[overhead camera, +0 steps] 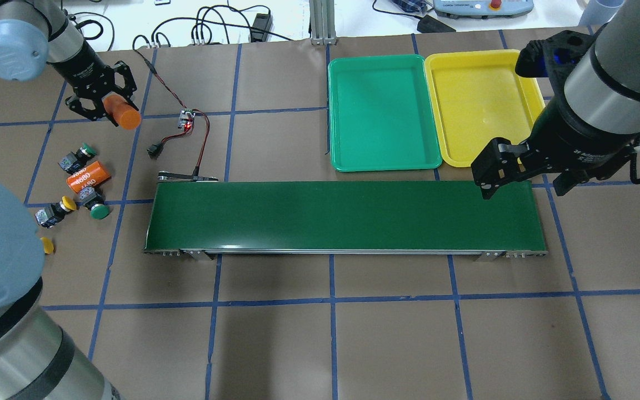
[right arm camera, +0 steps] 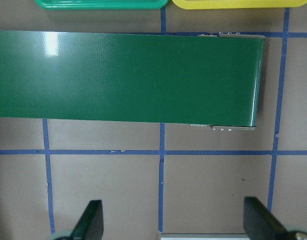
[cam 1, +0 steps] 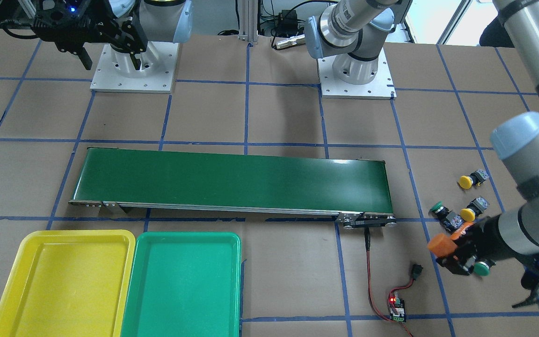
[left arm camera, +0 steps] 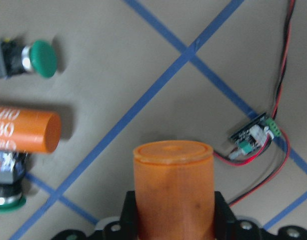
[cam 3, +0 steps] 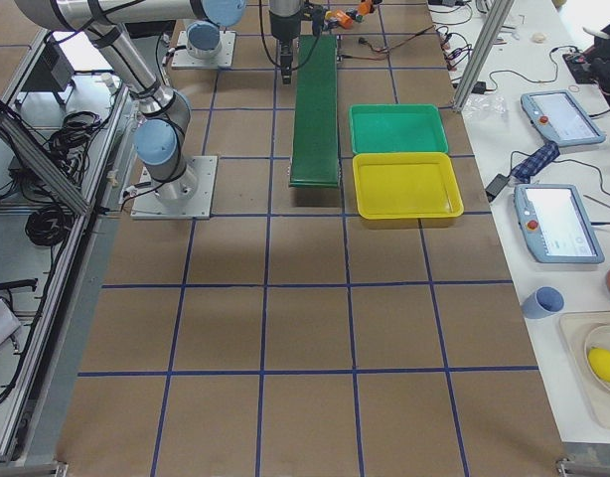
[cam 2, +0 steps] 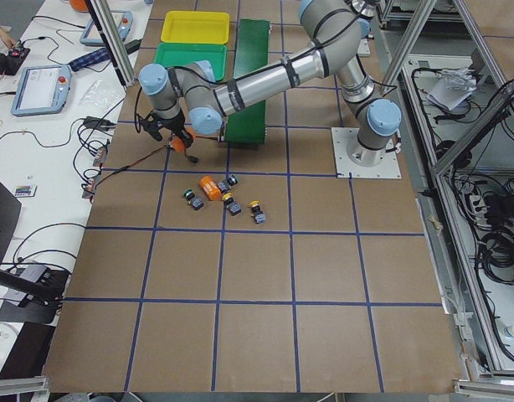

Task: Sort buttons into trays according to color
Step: 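Lower the orange cylinder onto the green belt and open the left gripper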

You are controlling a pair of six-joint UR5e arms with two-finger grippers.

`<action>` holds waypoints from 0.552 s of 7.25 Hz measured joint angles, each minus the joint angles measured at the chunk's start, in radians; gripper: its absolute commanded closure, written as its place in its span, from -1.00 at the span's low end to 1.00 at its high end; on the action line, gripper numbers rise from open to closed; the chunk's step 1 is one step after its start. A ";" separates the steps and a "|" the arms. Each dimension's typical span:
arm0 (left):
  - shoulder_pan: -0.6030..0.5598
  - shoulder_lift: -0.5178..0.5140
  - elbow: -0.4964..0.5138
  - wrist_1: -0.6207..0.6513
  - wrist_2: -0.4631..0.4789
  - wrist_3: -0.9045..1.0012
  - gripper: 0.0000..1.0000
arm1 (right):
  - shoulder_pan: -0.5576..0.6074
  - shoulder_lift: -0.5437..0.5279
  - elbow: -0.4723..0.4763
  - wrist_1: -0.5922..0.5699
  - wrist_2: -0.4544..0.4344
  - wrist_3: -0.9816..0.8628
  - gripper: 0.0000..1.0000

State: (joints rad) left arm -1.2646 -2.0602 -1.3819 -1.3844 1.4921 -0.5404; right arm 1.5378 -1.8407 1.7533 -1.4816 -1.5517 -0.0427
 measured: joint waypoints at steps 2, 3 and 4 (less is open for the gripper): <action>-0.041 0.170 -0.210 -0.003 0.002 -0.204 1.00 | 0.000 0.000 0.000 0.002 0.004 0.002 -1.00; -0.086 0.228 -0.283 -0.001 0.001 -0.323 1.00 | 0.000 0.000 -0.001 0.003 0.005 0.002 -1.00; -0.124 0.266 -0.337 0.002 0.001 -0.423 1.00 | -0.001 0.001 -0.001 0.004 0.004 0.000 -1.00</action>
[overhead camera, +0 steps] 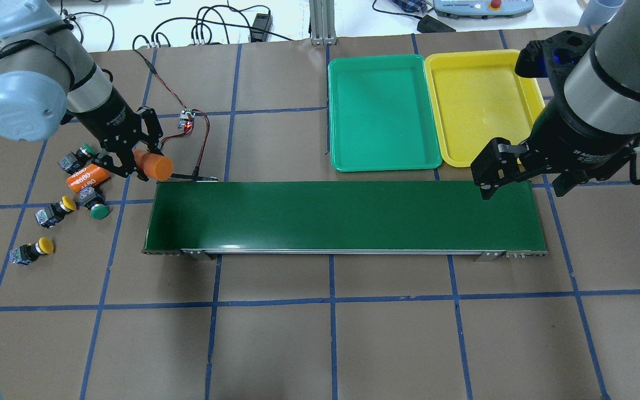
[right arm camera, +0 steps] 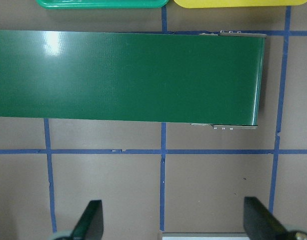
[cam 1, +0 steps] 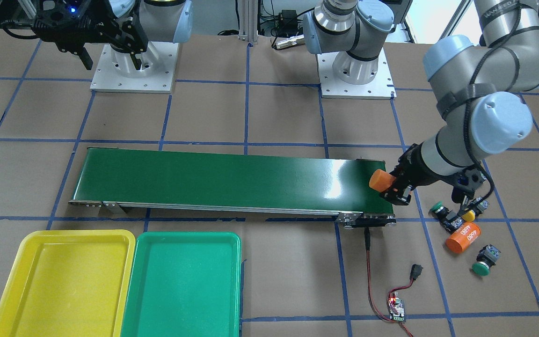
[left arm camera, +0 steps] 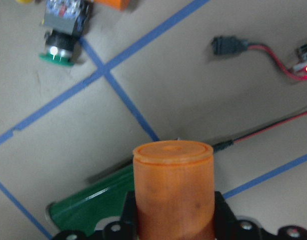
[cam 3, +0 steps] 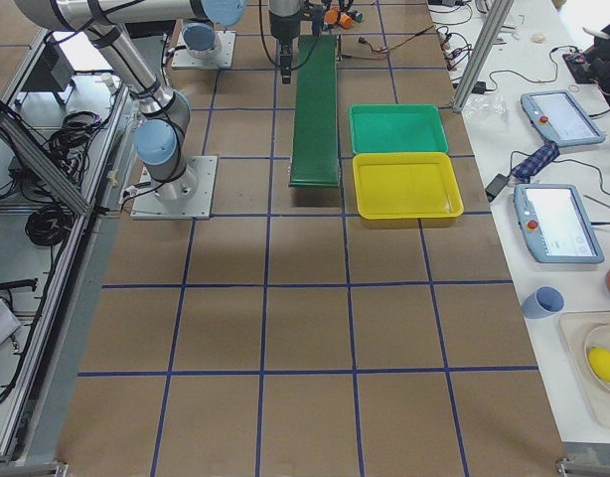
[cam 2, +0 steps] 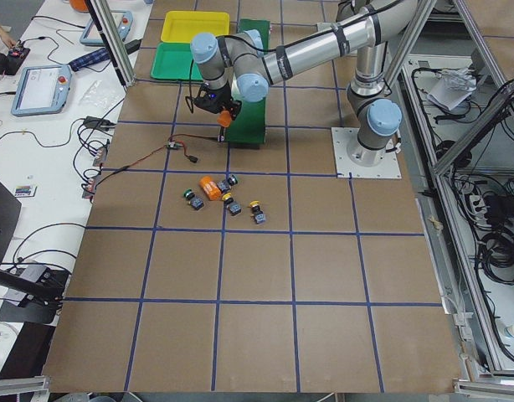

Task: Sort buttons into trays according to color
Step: 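Lower the orange cylinder onto the green belt and open the left gripper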

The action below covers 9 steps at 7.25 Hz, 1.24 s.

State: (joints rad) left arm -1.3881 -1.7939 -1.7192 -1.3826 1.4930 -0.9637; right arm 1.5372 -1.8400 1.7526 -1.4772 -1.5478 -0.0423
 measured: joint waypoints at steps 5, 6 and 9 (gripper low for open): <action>-0.067 0.005 -0.101 0.034 0.028 -0.172 -0.45 | 0.000 -0.001 0.000 0.003 -0.001 -0.001 -1.00; -0.080 -0.001 -0.103 0.044 0.063 -0.176 -0.99 | 0.000 -0.001 0.000 0.003 -0.001 -0.001 -1.00; -0.093 -0.001 -0.120 0.056 0.098 -0.163 -1.00 | 0.000 -0.001 0.001 0.003 -0.001 -0.002 -1.00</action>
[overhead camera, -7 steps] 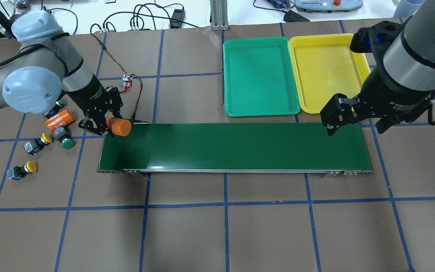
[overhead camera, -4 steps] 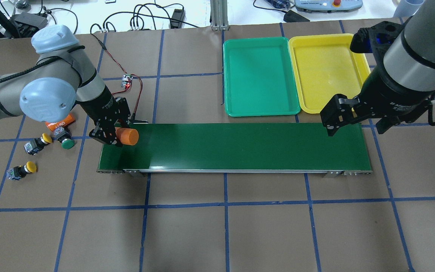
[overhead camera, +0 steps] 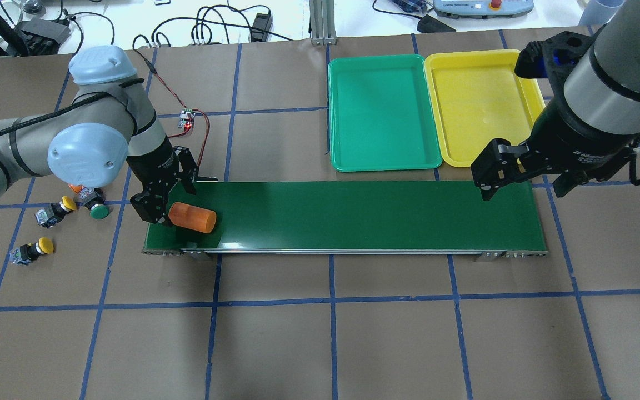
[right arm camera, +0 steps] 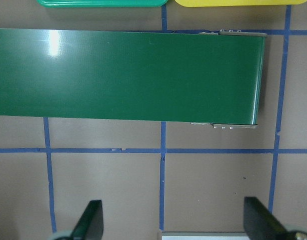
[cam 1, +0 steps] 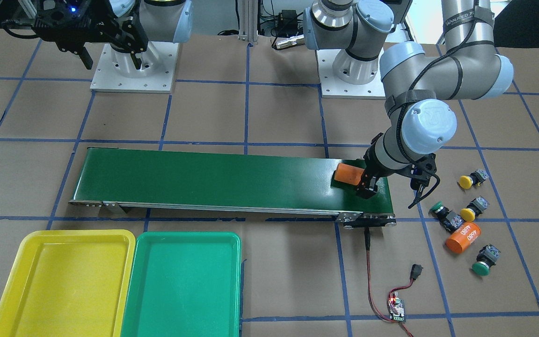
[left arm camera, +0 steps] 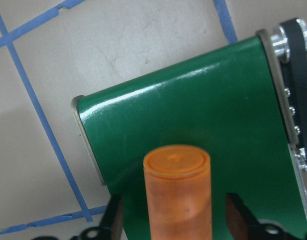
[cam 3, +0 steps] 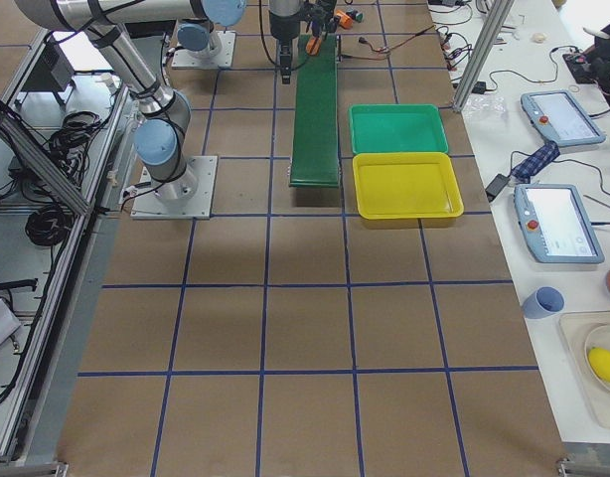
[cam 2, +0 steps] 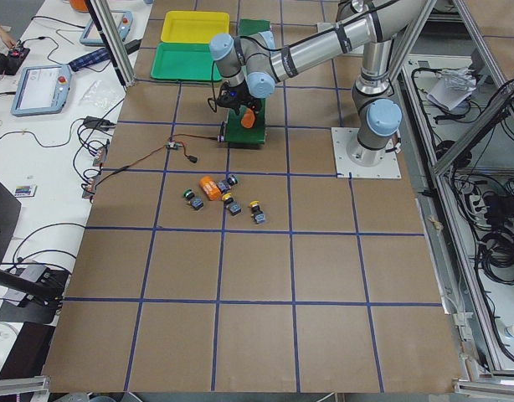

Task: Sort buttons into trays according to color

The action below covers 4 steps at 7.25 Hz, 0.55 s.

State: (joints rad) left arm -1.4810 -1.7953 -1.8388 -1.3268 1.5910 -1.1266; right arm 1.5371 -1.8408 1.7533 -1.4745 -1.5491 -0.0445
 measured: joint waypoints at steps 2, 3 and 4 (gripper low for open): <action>0.009 0.020 0.053 -0.021 -0.003 0.048 -1.00 | 0.000 0.000 0.000 -0.001 -0.002 -0.001 -1.00; 0.029 0.026 0.103 -0.055 0.001 0.167 -1.00 | 0.000 0.000 0.000 -0.001 -0.001 -0.001 -1.00; 0.086 0.021 0.148 -0.079 0.002 0.365 -1.00 | 0.000 0.000 0.000 -0.002 0.001 -0.001 -1.00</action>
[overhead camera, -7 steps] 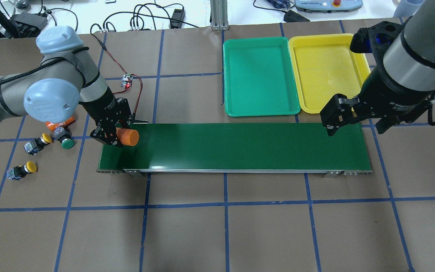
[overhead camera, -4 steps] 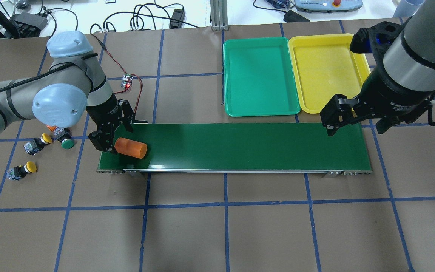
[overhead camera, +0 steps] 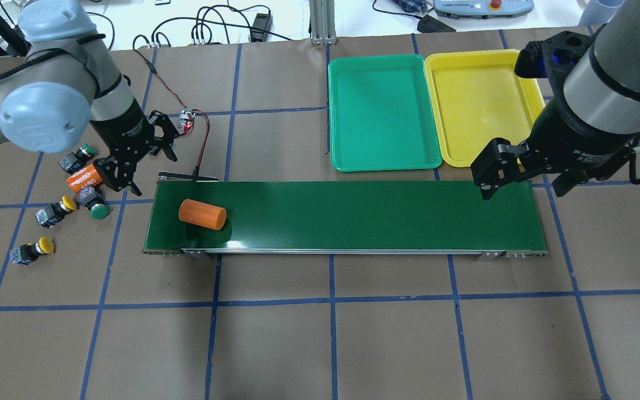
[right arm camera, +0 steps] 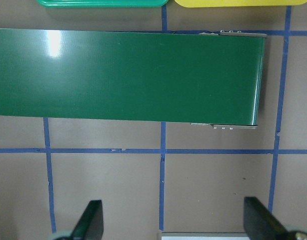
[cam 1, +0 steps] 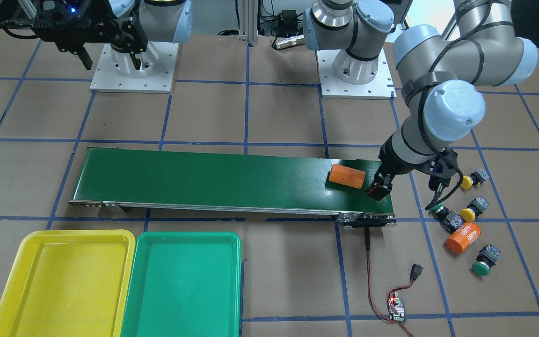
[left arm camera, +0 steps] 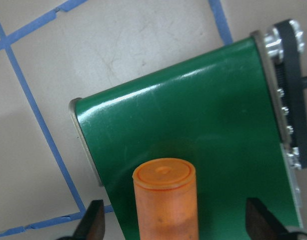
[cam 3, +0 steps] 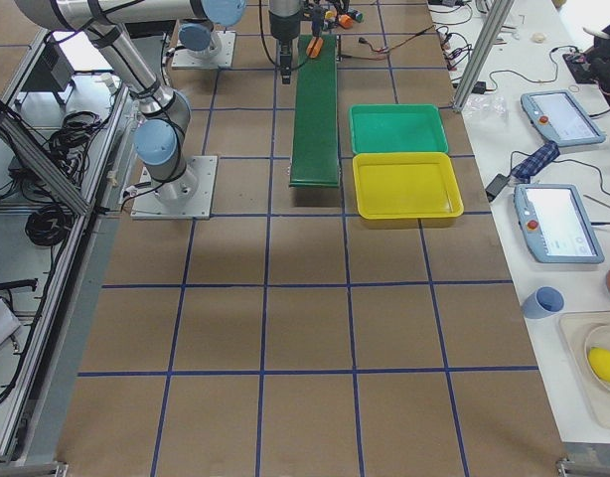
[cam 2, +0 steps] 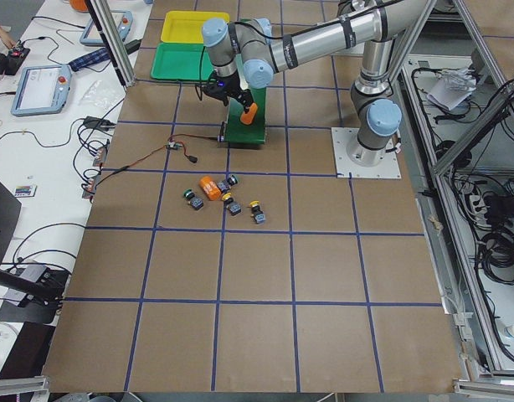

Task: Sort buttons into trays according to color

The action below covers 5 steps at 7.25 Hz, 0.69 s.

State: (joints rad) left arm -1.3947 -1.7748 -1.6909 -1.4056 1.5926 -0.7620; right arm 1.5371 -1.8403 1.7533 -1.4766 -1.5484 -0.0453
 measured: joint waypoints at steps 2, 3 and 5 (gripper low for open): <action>0.172 -0.041 0.075 -0.006 -0.003 0.505 -1.00 | 0.000 0.000 0.000 -0.001 0.001 -0.001 -1.00; 0.214 -0.069 0.103 0.015 0.012 0.716 -1.00 | 0.000 0.000 0.000 -0.002 0.000 -0.001 -1.00; 0.268 -0.142 0.160 0.096 0.051 1.108 -1.00 | 0.000 0.000 0.000 -0.007 0.001 -0.001 -1.00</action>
State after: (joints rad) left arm -1.1272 -1.9172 -1.5311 -1.3099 1.6435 0.3457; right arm 1.5370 -1.8407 1.7530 -1.4839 -1.5474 -0.0464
